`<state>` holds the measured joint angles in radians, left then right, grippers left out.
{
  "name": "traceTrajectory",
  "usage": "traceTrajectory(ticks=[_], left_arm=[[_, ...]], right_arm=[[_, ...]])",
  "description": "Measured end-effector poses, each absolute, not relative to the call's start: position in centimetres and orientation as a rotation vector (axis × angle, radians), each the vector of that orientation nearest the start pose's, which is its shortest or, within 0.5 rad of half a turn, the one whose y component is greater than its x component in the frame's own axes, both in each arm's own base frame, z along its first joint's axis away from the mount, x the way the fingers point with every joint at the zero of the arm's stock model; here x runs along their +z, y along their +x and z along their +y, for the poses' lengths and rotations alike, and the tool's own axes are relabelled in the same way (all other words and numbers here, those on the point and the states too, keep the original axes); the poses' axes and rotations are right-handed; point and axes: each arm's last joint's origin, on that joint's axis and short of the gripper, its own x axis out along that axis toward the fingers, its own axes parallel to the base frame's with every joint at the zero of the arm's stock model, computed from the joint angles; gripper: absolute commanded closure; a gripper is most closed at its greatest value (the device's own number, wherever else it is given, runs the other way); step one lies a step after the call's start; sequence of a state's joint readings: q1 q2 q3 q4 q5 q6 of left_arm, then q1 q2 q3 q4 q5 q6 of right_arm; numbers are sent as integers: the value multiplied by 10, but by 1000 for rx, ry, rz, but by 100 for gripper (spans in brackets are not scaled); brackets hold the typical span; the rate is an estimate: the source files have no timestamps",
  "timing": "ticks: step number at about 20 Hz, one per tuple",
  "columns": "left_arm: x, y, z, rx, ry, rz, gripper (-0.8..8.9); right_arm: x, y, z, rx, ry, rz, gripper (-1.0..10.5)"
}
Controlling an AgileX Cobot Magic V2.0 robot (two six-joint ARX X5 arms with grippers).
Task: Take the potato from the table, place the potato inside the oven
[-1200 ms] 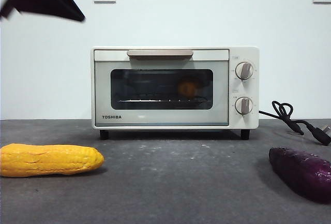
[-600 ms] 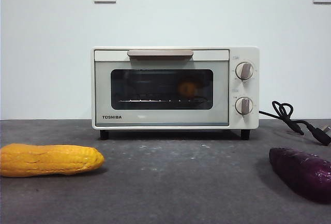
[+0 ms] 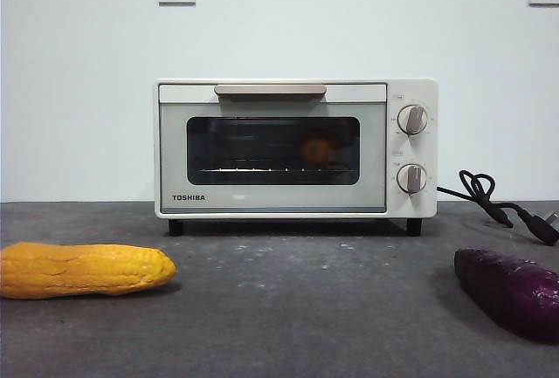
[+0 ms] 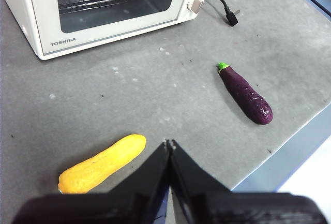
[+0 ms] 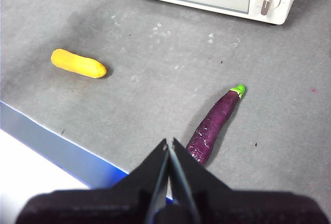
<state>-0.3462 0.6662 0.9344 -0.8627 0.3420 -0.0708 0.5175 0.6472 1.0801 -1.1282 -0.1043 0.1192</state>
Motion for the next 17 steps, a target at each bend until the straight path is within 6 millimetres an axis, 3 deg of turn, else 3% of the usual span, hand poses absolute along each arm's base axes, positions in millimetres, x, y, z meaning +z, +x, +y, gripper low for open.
traceTrajectory(ticks=[11, 14, 17], left_arm=[[337, 105, -47, -615, -11, 598, 818], [357, 105, -37, -420, 130, 315, 818], [366, 84, -20, -292, 185, 15, 818]], right_arm=[[358, 69, 43, 553, -34, 725, 946], [358, 69, 43, 553, -34, 726, 946], [358, 69, 43, 553, -34, 726, 946]])
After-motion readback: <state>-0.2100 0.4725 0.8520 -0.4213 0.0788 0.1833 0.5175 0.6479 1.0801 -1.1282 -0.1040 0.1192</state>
